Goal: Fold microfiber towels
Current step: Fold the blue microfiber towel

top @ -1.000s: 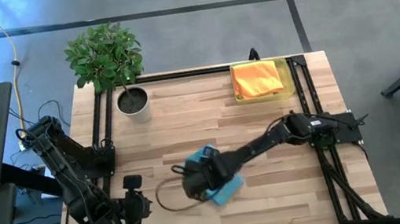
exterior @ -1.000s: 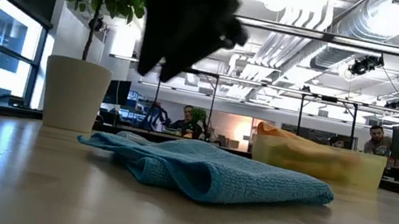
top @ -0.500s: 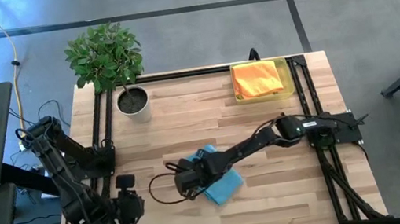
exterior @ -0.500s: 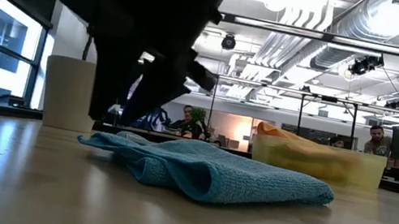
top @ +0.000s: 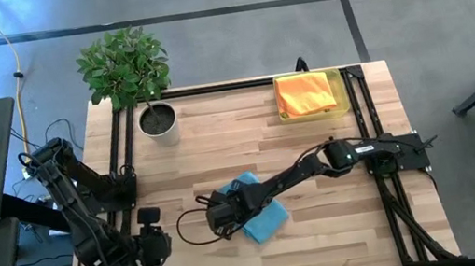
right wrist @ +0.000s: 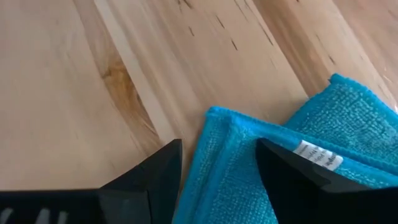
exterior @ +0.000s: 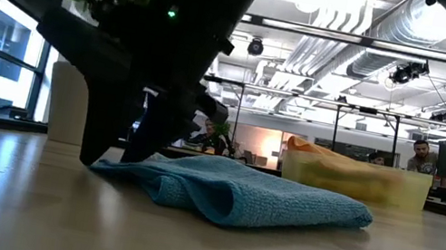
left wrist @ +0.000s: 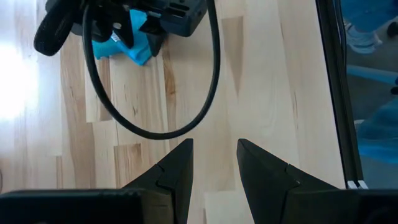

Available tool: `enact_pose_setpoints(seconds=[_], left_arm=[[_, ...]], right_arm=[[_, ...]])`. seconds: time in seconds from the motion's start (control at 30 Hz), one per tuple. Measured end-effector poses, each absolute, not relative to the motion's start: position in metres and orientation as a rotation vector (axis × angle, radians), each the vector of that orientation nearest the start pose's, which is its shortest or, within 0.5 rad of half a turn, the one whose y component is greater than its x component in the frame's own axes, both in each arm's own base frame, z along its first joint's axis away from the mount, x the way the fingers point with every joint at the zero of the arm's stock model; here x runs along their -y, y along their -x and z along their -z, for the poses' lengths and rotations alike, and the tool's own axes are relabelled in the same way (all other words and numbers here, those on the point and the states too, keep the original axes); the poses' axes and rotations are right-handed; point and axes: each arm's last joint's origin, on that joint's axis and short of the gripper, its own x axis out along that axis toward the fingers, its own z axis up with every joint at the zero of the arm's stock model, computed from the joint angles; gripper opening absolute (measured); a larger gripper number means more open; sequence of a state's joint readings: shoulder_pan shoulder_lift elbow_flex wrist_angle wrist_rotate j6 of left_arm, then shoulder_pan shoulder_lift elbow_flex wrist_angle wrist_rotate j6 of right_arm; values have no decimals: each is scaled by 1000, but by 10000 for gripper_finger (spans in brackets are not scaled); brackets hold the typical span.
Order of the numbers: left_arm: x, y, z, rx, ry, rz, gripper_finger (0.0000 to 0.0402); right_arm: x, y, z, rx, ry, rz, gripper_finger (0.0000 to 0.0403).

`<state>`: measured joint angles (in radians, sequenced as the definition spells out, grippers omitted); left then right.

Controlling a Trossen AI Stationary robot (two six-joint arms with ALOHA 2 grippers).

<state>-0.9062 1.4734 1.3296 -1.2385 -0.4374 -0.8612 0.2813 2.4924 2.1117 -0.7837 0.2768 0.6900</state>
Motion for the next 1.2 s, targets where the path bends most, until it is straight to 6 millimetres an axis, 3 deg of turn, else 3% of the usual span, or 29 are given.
enact_pose_setpoints(seconds=[0.17,0.27,0.63,0.9,1.1,1.2], left_arm=[[199,-172,-298,-1114,-101,-96,115],[199,-172,-298,-1117,-102,-97,115],[199,-172,-298,-1122,-100,-94,115],[199,-172,-298,-1122,-100,-94,115],[199,-171,-298,-1123,-102,-94,115],[199,-171,-298,-1124,-103,-95,115]], right_arm=[[-137,-502,-128,-1061,-267,380,195],[-137,-502,-120,-1078,-258,385,172],[-137,-502,-118,-1083,-257,388,8],[-136,-496,-139,-1097,-242,356,10],[-135,-483,-174,-1111,-211,350,11],[-131,-477,-177,-1147,-173,385,11]])
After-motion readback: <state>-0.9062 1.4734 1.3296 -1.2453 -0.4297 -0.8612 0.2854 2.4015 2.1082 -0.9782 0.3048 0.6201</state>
